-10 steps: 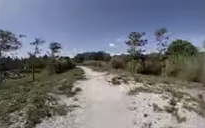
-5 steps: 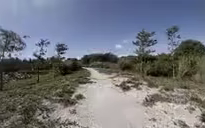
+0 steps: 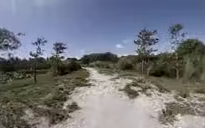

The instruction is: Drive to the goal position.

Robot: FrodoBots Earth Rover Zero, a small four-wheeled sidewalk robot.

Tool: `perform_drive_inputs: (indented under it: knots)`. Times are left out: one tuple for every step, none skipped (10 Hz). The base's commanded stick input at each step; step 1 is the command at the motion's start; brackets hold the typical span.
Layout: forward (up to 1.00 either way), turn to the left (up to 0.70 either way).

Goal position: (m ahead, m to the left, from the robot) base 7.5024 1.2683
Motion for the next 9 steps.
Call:
perform_drive_inputs:
  knots:
    - [0.7, 0.0]
    - [0.7, 0.0]
    - [0.7, 0.0]
    - [0.7, 0.0]
    - [0.7, 0.0]
    - [0.7, 0.0]
    - [0.7, 0.0]
    - [0.7, 0.0]
    - [0.7, 0.0]
